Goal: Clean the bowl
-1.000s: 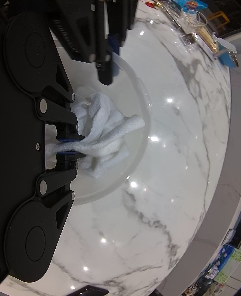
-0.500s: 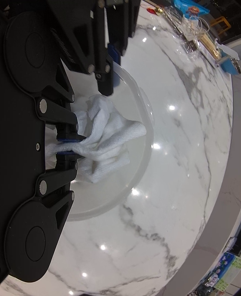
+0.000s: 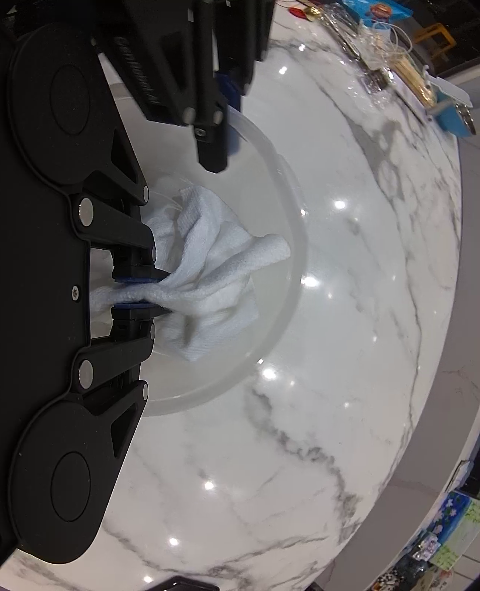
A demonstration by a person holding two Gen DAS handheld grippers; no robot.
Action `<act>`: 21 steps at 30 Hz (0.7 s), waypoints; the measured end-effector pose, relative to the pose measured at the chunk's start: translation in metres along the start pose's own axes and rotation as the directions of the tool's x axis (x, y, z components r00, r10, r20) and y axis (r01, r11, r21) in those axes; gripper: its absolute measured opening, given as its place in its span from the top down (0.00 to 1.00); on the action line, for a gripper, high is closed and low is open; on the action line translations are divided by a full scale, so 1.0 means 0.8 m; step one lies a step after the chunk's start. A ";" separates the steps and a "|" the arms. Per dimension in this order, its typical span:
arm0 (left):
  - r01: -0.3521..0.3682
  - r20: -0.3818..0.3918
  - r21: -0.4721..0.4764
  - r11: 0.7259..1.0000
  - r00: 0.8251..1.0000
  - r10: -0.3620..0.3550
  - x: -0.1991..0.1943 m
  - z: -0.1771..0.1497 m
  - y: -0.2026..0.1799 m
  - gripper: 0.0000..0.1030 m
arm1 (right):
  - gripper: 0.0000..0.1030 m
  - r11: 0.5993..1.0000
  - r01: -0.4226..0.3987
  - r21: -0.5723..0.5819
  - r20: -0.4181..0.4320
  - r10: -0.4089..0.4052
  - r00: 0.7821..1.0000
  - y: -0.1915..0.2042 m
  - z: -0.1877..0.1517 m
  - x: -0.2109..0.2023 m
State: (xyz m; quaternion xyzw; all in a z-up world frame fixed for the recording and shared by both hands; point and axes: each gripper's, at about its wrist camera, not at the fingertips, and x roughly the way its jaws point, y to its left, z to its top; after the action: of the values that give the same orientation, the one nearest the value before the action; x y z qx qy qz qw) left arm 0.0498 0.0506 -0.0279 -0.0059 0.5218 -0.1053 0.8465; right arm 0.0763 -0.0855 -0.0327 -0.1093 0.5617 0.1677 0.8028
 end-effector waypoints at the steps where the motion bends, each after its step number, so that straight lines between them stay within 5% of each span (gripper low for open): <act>1: -0.002 0.000 0.000 1.000 1.000 0.002 0.000 0.000 0.000 0.92 | 0.93 1.000 -0.001 0.000 0.000 0.001 1.000 0.000 0.001 0.002; 11: -0.007 0.001 -0.008 1.000 1.000 0.007 -0.001 0.000 0.001 0.92 | 0.93 0.998 -0.056 -0.037 -0.029 0.055 0.998 0.014 -0.008 -0.003; 21: -0.001 0.000 -0.007 1.000 1.000 0.001 0.000 -0.001 0.004 0.92 | 0.93 1.000 -0.014 -0.024 -0.026 0.014 1.000 0.006 -0.009 -0.006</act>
State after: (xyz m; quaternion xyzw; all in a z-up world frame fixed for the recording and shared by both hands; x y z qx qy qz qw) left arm 0.0499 0.0536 -0.0283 -0.0088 0.5221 -0.1031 0.8466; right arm 0.0670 -0.0846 -0.0303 -0.1172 0.5705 0.1786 0.7930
